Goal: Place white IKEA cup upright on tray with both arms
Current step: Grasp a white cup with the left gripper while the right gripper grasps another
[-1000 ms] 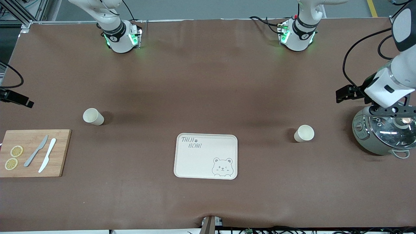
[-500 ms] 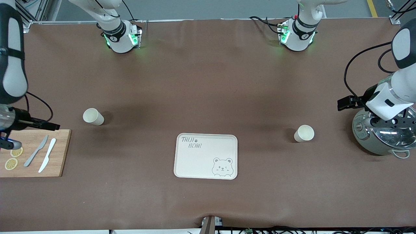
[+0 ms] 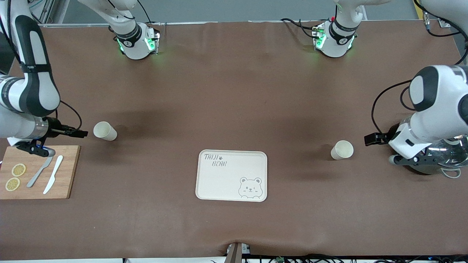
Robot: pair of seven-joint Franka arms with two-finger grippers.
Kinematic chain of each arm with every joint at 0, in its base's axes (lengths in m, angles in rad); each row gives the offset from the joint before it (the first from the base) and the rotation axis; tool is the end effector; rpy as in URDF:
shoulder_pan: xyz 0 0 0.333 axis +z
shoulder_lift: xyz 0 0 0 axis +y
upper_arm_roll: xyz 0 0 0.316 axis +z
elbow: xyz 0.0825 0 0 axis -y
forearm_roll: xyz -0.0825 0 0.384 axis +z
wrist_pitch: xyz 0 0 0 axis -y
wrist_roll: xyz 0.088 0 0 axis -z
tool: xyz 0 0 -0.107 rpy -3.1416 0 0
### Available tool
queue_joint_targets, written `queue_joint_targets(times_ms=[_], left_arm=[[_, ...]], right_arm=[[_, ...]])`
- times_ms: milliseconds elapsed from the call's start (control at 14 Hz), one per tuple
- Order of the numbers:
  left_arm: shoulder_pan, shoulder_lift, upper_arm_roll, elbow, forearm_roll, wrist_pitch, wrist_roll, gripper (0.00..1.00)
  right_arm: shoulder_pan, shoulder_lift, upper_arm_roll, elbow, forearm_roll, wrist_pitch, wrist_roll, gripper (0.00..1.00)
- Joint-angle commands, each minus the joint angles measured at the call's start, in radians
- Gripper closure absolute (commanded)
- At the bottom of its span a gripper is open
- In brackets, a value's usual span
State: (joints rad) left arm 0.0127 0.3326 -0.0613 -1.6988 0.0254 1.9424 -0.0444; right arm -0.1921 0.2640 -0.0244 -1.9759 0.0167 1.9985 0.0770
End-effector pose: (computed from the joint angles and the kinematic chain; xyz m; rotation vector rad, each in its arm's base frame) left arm 0.6394 -0.0260 0.3939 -3.1313 0.0188 0.1380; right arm 0.5612 -0.1220 0.3182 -3.0593 0.4658 0.3734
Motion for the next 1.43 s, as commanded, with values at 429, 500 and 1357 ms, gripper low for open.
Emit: queue_joint_targets(times_ms=[429,500,1357], left_arm=[[0.018,0.137,-0.022,-0.124,-0.048,0.225,-0.005,0.1],[0.021,0.149,-0.028,-0.127,-0.053,0.227,-0.005,0.1],[0.016,0.187,-0.032,-0.13,-0.055,0.227,0.011,0.91]], right_arm=[[-0.017,-0.054,0.015,-0.262,0.011,0.243,-0.008,0.39],[-0.015,-0.049,0.015,-0.264,0.011,0.246,-0.008,0.44],[-0.004,-0.011,0.026,-0.221,0.014,0.28,-0.003,1.0]])
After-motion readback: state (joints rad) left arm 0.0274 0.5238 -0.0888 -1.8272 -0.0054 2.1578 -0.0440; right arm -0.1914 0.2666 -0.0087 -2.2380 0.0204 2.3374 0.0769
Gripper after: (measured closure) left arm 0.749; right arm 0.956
